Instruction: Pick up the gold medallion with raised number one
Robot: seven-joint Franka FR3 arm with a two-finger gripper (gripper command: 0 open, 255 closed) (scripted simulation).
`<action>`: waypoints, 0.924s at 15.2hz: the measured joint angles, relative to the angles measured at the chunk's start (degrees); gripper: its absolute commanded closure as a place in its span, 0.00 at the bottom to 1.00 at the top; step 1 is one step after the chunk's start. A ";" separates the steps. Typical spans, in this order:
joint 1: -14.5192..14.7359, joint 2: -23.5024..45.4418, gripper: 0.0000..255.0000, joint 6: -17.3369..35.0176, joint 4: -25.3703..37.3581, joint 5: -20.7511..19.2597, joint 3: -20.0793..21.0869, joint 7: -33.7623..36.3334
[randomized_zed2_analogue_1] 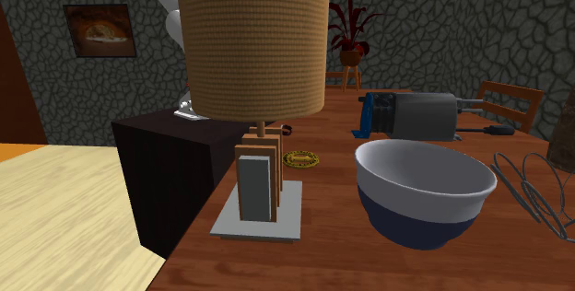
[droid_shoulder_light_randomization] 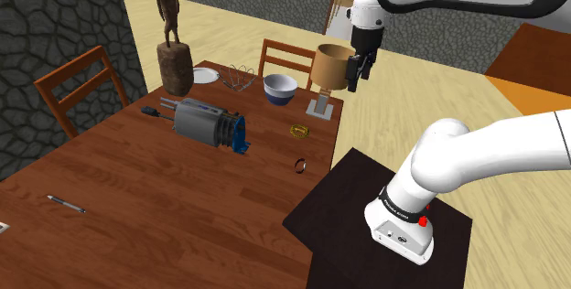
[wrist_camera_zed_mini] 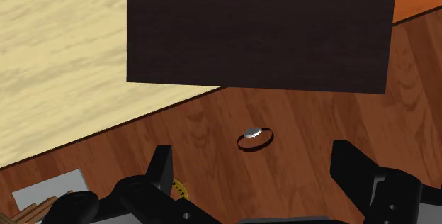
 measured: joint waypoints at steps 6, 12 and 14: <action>-0.58 2.47 0.00 8.14 -4.35 -2.50 -3.82 -4.43; -1.27 10.18 0.00 22.39 -8.78 -5.45 -9.43 -10.55; -1.37 13.30 0.00 26.64 -9.21 -6.04 -11.18 -12.66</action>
